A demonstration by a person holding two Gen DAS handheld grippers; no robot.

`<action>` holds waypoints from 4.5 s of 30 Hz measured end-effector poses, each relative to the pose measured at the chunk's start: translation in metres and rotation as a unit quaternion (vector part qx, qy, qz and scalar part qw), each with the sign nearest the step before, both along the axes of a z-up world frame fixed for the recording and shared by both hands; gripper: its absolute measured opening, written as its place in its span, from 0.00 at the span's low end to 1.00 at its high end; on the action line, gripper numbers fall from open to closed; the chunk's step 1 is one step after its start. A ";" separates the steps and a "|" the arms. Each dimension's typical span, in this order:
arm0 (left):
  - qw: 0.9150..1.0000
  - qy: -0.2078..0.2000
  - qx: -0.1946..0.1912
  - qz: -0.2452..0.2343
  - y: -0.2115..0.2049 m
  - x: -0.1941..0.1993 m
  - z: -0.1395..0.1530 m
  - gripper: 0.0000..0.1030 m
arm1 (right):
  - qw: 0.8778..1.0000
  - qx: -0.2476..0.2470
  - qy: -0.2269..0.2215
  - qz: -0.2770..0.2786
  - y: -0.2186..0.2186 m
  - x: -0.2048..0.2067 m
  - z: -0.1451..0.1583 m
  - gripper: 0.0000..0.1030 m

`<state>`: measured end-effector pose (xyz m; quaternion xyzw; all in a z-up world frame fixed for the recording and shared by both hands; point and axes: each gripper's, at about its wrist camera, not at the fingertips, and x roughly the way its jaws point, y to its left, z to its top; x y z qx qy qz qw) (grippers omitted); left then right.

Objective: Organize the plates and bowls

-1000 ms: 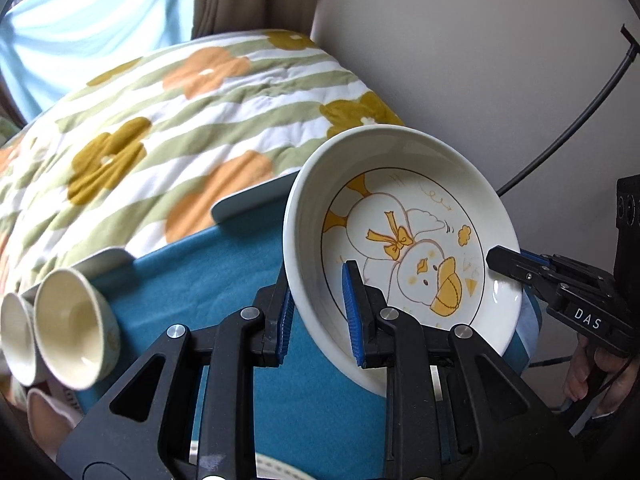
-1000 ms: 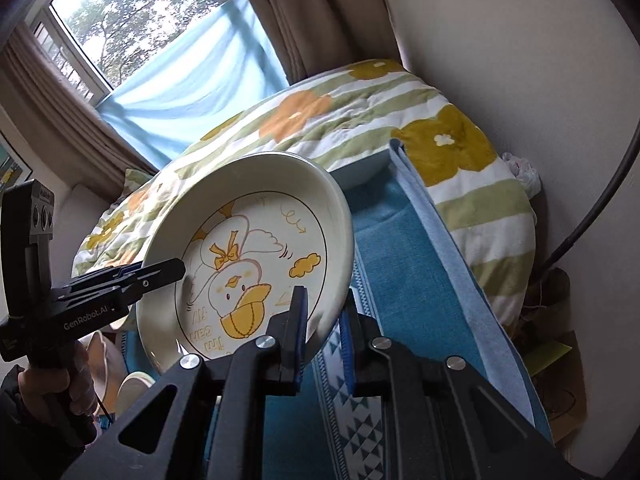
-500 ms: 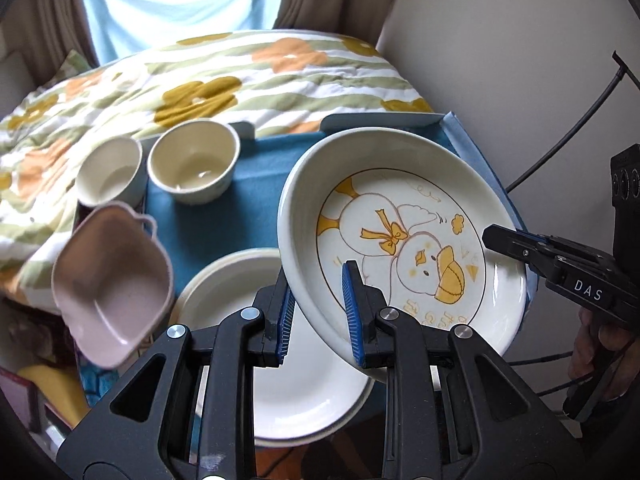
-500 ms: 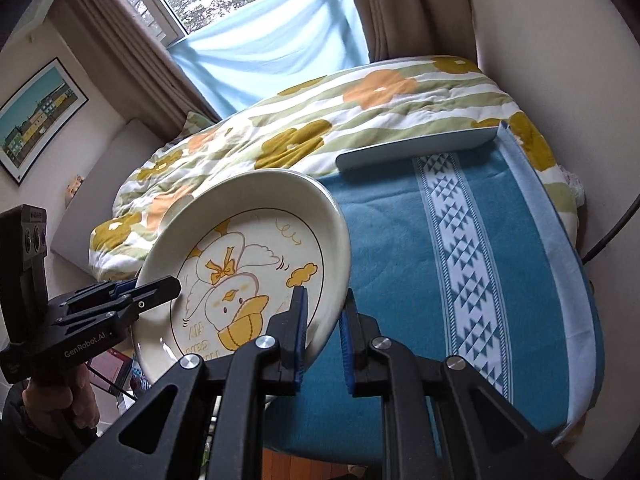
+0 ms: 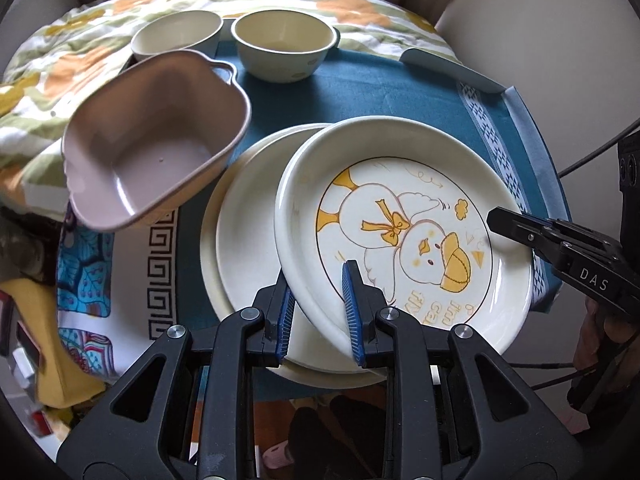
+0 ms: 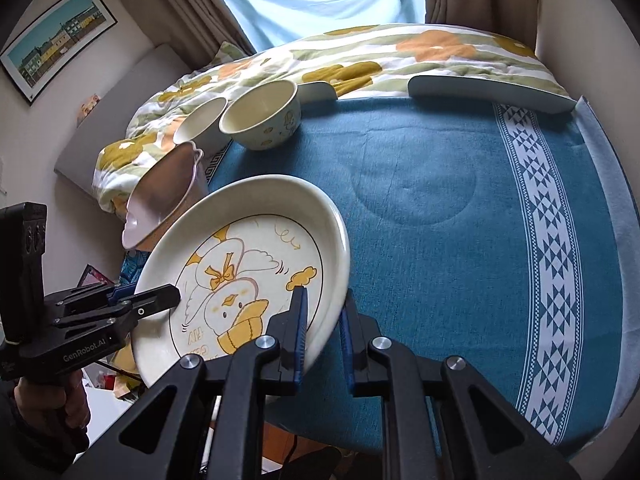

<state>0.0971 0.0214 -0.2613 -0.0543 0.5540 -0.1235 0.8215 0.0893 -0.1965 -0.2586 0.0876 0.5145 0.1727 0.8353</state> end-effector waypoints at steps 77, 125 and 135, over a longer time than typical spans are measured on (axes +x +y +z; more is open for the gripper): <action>0.974 -0.031 0.226 0.012 -0.025 0.005 -0.011 0.20 | 0.988 -0.108 -0.001 0.113 0.043 0.019 -0.021 0.14; 0.976 0.073 -0.065 0.194 0.174 0.095 -0.040 0.27 | 0.972 -0.099 0.047 0.209 0.215 0.153 -0.022 0.27; 0.979 0.060 -0.035 0.190 0.170 0.094 -0.038 0.14 | 0.973 -0.094 0.033 0.207 0.210 0.145 -0.018 0.09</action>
